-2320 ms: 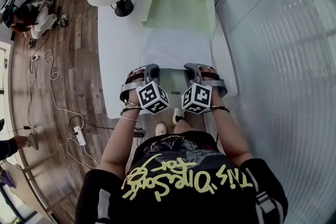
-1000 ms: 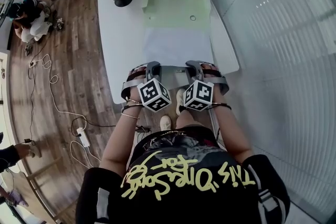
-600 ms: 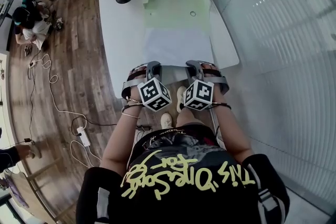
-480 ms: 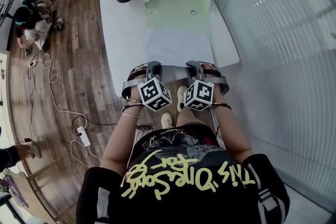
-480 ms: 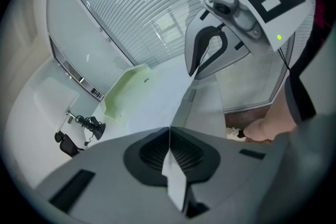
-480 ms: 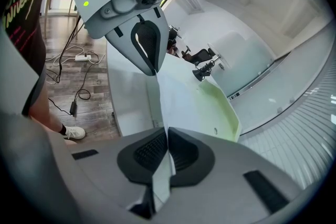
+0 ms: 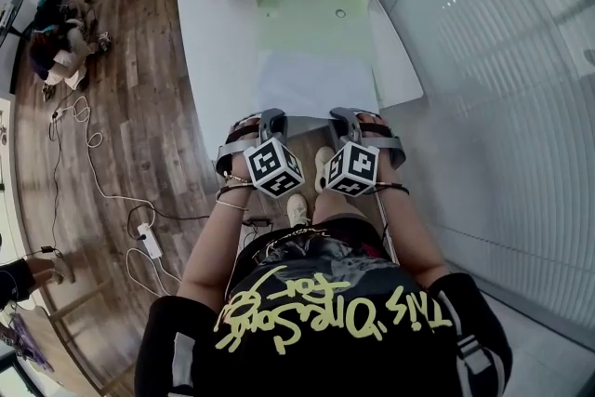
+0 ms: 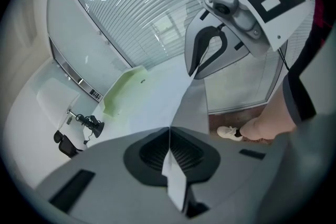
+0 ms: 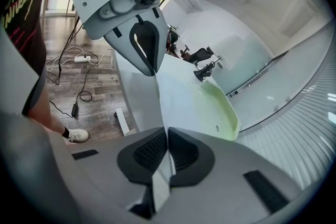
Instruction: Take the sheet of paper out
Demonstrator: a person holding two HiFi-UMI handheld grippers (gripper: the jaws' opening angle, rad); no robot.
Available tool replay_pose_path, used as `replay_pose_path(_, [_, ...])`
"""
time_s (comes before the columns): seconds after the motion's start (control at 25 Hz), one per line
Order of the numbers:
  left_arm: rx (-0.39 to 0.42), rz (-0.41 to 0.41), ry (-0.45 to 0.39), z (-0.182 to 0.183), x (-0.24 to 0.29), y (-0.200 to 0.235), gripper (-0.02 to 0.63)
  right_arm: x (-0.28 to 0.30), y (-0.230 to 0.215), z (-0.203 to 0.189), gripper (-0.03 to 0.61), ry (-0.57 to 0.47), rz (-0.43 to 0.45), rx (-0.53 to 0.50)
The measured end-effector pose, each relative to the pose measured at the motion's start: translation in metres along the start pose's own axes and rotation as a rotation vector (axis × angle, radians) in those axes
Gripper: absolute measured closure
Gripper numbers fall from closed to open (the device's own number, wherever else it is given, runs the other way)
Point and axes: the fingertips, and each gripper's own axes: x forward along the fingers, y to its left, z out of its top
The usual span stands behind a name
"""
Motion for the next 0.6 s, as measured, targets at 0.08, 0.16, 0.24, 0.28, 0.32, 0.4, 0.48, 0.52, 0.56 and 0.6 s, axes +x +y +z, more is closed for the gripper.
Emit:
replay_pose_path(0.08, [0.002, -0.002, -0.004, -0.002, -0.004, -0.004, 0.603, -0.004, 0.005, 0.001, 0.569, 0.001, -0.003, 0.004])
replay_pose_path(0.16, [0.005, -0.001, -0.005, -0.004, -0.007, -0.008, 0.603, -0.007, 0.010, 0.001, 0.569, 0.001, -0.005, 0.006])
replay_pose_path(0.24, [0.006, 0.000, -0.005, -0.006, -0.010, -0.012, 0.603, -0.009, 0.015, 0.002, 0.569, 0.000, -0.005, 0.008])
replay_pose_path(0.28, [0.006, 0.001, -0.004, -0.007, -0.012, -0.013, 0.603, -0.011, 0.017, 0.002, 0.569, -0.001, -0.005, 0.008])
replay_pose_path(0.32, [0.006, 0.001, -0.003, -0.008, -0.013, -0.015, 0.603, -0.012, 0.019, 0.003, 0.569, -0.003, -0.004, 0.006])
replay_pose_path(0.4, [0.009, -0.002, 0.003, -0.010, -0.016, -0.018, 0.603, -0.015, 0.022, 0.004, 0.569, -0.009, 0.001, 0.002])
replay_pose_path(0.48, [0.009, -0.004, 0.007, -0.011, -0.019, -0.020, 0.603, -0.017, 0.024, 0.005, 0.569, -0.017, 0.006, -0.002])
replay_pose_path(0.52, [0.007, -0.003, 0.008, -0.010, -0.021, -0.021, 0.603, -0.018, 0.024, 0.005, 0.569, -0.021, 0.008, -0.004])
replay_pose_path(0.56, [0.001, 0.000, 0.007, -0.010, -0.023, -0.021, 0.603, -0.020, 0.024, 0.005, 0.569, -0.026, 0.010, -0.008])
replay_pose_path(0.6, [-0.006, 0.003, 0.007, -0.009, -0.025, -0.021, 0.603, -0.022, 0.025, 0.006, 0.569, -0.031, 0.012, -0.013])
